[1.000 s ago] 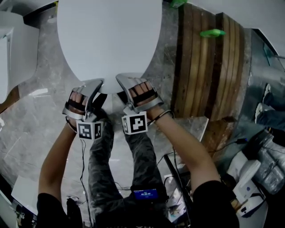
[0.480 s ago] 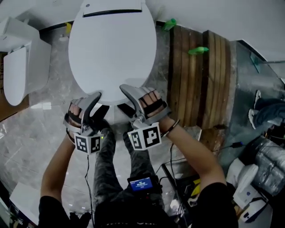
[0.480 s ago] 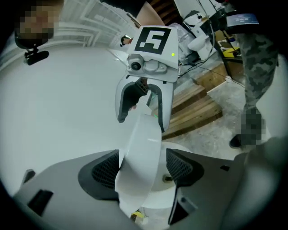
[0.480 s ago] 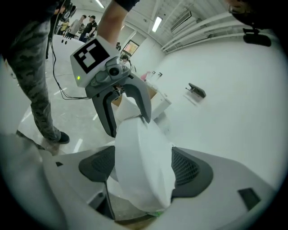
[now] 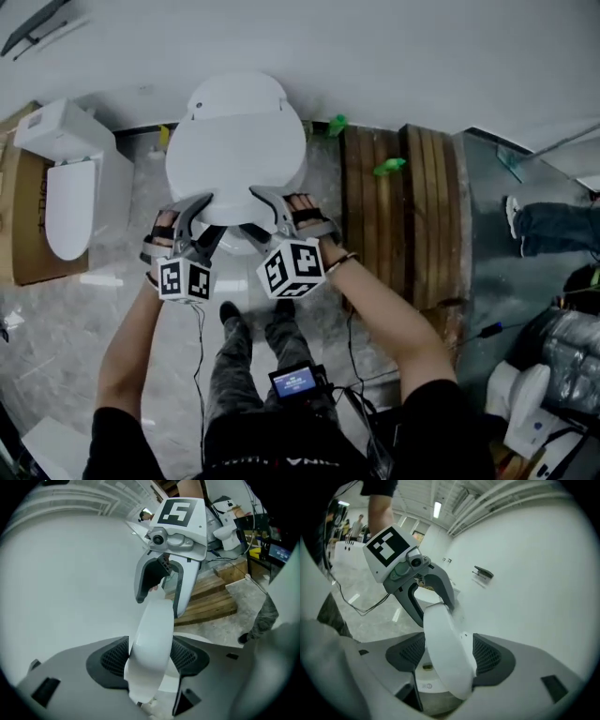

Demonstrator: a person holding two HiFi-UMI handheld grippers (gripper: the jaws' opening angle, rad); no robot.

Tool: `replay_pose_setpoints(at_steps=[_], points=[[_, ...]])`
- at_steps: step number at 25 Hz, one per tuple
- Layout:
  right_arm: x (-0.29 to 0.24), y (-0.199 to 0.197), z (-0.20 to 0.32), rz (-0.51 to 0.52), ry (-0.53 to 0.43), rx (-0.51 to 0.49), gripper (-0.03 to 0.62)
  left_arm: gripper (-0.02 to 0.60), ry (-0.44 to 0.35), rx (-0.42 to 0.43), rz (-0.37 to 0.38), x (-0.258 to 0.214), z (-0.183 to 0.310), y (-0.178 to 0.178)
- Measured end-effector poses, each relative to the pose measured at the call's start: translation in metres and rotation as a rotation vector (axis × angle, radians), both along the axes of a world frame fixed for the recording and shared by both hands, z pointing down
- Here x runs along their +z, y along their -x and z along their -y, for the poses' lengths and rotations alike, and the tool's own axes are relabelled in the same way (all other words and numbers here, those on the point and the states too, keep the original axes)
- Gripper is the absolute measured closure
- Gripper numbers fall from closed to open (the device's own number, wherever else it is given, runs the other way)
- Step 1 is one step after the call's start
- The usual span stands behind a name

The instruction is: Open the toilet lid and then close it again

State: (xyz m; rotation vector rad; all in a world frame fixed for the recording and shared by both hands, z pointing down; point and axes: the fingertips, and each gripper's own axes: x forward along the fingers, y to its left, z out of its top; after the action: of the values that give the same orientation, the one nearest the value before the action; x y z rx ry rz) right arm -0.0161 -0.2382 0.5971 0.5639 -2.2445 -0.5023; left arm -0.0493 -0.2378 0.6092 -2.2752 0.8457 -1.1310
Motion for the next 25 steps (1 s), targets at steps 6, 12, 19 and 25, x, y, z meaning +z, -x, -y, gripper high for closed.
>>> replay_pose_setpoints(at_steps=[6,12,19,25], points=[[-0.041,0.001,0.037,0.022,-0.015,0.106,0.326,0.313,0.094,-0.082,-0.032,-0.049,0.041,0.007],[-0.080,0.008,0.082,0.048,0.091,0.104,0.324,0.328,0.031,-0.209,-0.051,-0.093,0.080,0.017],[-0.100,0.009,0.107,0.082,0.132,0.098,0.324,0.410,-0.016,-0.280,-0.048,-0.114,0.093,0.027],[-0.117,0.014,0.134,0.117,0.140,0.107,0.324,0.419,-0.028,-0.336,-0.040,-0.128,0.123,0.033]])
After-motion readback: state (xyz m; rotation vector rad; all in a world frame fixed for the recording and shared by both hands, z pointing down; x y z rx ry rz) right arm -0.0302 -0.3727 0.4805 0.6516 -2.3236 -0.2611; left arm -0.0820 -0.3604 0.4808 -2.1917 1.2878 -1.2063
